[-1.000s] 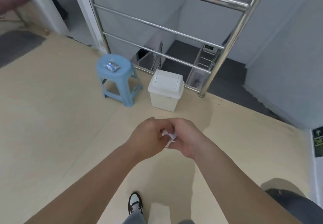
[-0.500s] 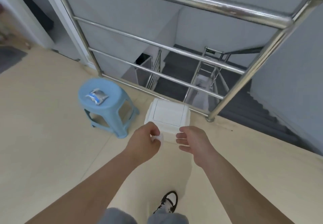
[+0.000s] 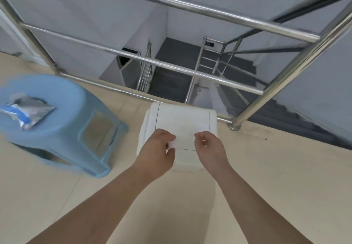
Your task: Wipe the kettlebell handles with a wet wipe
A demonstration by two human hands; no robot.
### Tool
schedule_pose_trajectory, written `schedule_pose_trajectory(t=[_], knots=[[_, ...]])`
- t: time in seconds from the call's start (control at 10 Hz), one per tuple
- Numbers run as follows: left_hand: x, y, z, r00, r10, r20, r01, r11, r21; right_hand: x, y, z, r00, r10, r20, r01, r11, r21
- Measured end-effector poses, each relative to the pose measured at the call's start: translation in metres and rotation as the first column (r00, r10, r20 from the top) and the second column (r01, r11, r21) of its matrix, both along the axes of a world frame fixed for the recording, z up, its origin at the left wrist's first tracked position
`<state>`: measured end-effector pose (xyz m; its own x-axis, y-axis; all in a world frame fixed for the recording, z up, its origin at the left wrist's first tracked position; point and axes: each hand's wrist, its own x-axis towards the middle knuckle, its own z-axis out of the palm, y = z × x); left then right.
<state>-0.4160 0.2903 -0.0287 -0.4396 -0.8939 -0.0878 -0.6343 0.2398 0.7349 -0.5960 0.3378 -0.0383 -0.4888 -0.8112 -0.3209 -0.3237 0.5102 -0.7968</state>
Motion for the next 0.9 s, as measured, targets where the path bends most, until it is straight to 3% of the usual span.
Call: schedule_pose_trajectory(t=[0.1, 0.2, 0.3, 0.4, 0.5, 0.6, 0.8, 0.9], knots=[[-0.011, -0.027, -0.067, 0.998, -0.062, 0.018, 0.064, 0.984, -0.165, -0.011, -0.020, -0.056, 0.963, -0.025, -0.270, -0.010, 0.992, -0.128], [-0.021, -0.044, -0.108, 0.993, -0.114, 0.014, 0.113, 0.944, -0.309, -0.012, -0.030, -0.078, 0.889, -0.126, -0.440, 0.015, 0.969, -0.247], [-0.033, -0.053, -0.121, 0.977, -0.171, 0.126, 0.208, 0.898, -0.389, -0.012, -0.032, -0.082, 0.869, -0.163, -0.468, 0.002, 0.946, -0.325], [-0.039, -0.055, -0.111, 0.908, -0.241, 0.342, 0.332, 0.913, -0.239, -0.010, -0.030, -0.082, 0.882, -0.166, -0.440, 0.005, 0.939, -0.345], [-0.032, -0.047, -0.092, 0.916, -0.185, 0.357, 0.306, 0.896, -0.321, -0.007, -0.024, -0.072, 0.890, -0.132, -0.437, 0.005, 0.960, -0.278], [-0.023, -0.042, -0.067, 0.963, -0.134, 0.232, 0.223, 0.881, -0.418, -0.002, -0.025, -0.046, 0.915, -0.074, -0.396, -0.021, 0.973, -0.229], [-0.013, -0.058, -0.029, 0.988, -0.152, 0.034, 0.152, 0.887, -0.436, 0.013, -0.015, 0.039, 0.990, 0.017, -0.137, -0.060, 0.948, -0.312], [-0.017, -0.065, -0.016, 0.986, -0.169, -0.009, 0.152, 0.904, -0.399, 0.015, 0.005, 0.125, 0.993, -0.037, 0.113, 0.099, 0.788, -0.608]])
